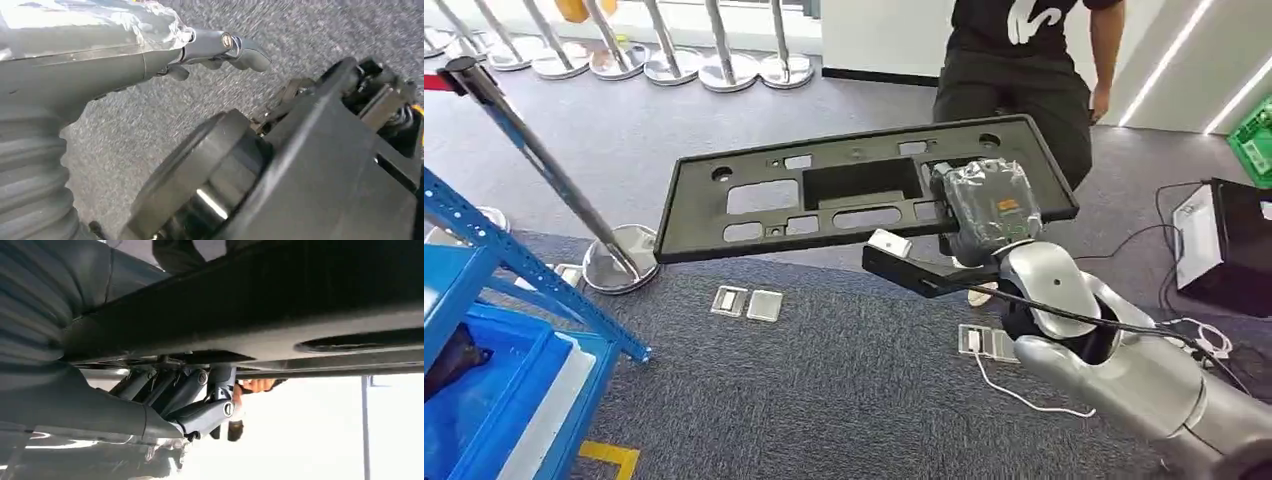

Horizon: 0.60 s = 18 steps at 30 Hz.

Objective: Take the parts from the cabinet and place them on the table.

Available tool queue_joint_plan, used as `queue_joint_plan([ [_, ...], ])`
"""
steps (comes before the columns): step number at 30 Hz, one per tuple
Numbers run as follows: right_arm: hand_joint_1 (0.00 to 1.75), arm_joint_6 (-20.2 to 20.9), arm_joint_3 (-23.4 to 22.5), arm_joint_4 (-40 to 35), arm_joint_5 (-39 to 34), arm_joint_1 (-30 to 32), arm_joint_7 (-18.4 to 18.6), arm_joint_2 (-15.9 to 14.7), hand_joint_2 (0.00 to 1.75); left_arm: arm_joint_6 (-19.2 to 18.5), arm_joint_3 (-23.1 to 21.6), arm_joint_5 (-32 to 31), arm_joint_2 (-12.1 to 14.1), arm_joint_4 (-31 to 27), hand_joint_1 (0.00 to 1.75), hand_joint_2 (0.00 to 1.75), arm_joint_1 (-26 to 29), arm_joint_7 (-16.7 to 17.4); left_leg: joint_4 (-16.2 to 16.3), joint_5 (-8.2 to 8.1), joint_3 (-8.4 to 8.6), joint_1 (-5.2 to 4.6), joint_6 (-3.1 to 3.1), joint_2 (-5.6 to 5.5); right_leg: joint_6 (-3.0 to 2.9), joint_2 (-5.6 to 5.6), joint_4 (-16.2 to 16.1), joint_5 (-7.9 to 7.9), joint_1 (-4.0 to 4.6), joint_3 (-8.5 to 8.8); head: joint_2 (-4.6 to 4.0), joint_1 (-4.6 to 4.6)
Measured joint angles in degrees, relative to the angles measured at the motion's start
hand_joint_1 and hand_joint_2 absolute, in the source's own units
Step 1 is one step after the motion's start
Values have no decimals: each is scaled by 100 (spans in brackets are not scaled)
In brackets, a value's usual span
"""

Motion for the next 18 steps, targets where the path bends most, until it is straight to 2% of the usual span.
queue_joint_plan([
  [1, 175, 0, 0, 0, -9, -1, -22, 0, 175, 24, 15, 22, 24, 7, 0, 175, 10, -4, -320, 235, 135, 6, -2, -12, 4, 77, 25, -6, -4, -1, 2, -24],
  [2, 175, 0, 0, 0, -22, -5, -48, 4, 175, 57, 24, 15, 77, 33, 0, 175, 34, 0, -782, 524, 329, 26, -2, -72, 16, 159, 53, -15, -10, 0, 2, -44],
  [3, 175, -2, 0, 0, -33, -8, -65, 11, 175, 64, 39, 35, 136, 57, 0, 175, 85, 0, -1288, 782, 506, 60, -4, -320, 40, 244, 91, -32, -18, -13, 2, -92],
  [4, 175, -2, 0, 2, -37, -15, -68, 11, 175, 66, 55, 55, 162, 72, 0, 175, 124, -4, -1376, 715, 523, 65, 22, -573, 70, 309, 133, -31, 10, -67, 0, -118],
  [5, 175, -4, 0, 4, -44, -17, -68, 11, 175, 66, 63, 61, 188, 72, 0, 175, 131, -9, -1543, 661, 563, 79, 55, -522, 93, 382, 168, -18, -19, -133, 2, -111],
  [7, 175, -4, 0, 4, -48, -10, -78, 11, 175, 68, 77, 63, 195, 74, 0, 175, 136, -11, -1501, 688, 543, 24, 107, -423, 187, 490, 125, 44, -67, -176, 0, -96],
  [8, 175, -4, 0, 4, -48, -12, -83, 4, 175, 70, 79, 61, 199, 74, 0, 175, 132, -11, -1544, 716, 554, 26, 153, -355, 230, 554, 117, 66, -67, -189, 0, -100],
  [9, 175, -7, -2, 4, -48, -7, -83, 2, 175, 68, 81, 61, 212, 79, 0, 175, 127, -11, -1598, 755, 584, 65, 210, -252, 243, 392, 166, 20, -67, -206, 2, -125],
  [10, 175, -7, -2, 4, -48, -32, -105, 2, 175, 70, 85, 61, 221, 79, 0, 175, 133, -11, -1621, 767, 596, 57, 241, -201, 270, 99, 353, -114, -25, -284, 2, -55],
  [11, 175, -9, -2, 4, -46, -48, -105, 2, 175, 70, 85, 61, 221, 81, 0, 175, 153, -11, -1621, 769, 596, 49, 247, -133, 305, -80, 735, -319, -36, -463, 2, 22],
  [12, 175, -9, -2, 4, -48, -40, -114, 2, 175, 70, 88, 63, 228, 83, 0, 175, 171, -11, -1620, 764, 596, 39, 254, -69, 324, -172, 1192, -520, -55, -676, 2, 48],
  [13, 175, -7, -2, 4, -48, -30, -114, 2, 175, 70, 92, 63, 236, 83, 0, 175, 177, -11, -1619, 759, 596, 32, 260, 10, 343, -215, 1641, -672, -78, -895, 0, 77],
  [14, 175, -7, -2, 7, -48, -25, -116, 2, 175, 70, 92, 63, 241, 85, 0, 175, 180, -11, -1618, 755, 597, 28, 262, 70, 353, -226, 1861, -706, -94, -1005, 2, 105],
  [15, 175, -7, 0, 7, -50, -18, -118, 2, 175, 70, 92, 63, 245, 85, 0, 175, 180, -11, -1618, 744, 607, 28, 253, 144, 360, -240, 1800, -604, -105, -983, 0, 146],
  [16, 175, -11, 0, 7, -53, -18, -129, 2, 175, 72, 92, 68, 249, 85, 0, 175, 184, -9, -1618, 730, 624, 28, 244, 211, 359, -258, 1470, -397, -110, -804, 0, 166],
  [17, 175, -22, 0, 7, -55, -23, -160, 2, 175, 77, 94, 79, 252, 85, 0, 175, 185, -6, -1618, 707, 649, 29, 229, 268, 342, -298, 985, -163, -109, -547, 2, 190],
  [18, 175, -44, -2, 7, -66, -32, -195, 2, 175, 83, 96, 92, 252, 88, 0, 175, 185, 0, -1618, 681, 685, 27, 208, 318, 321, -414, 449, 62, -101, -251, 2, 212],
])
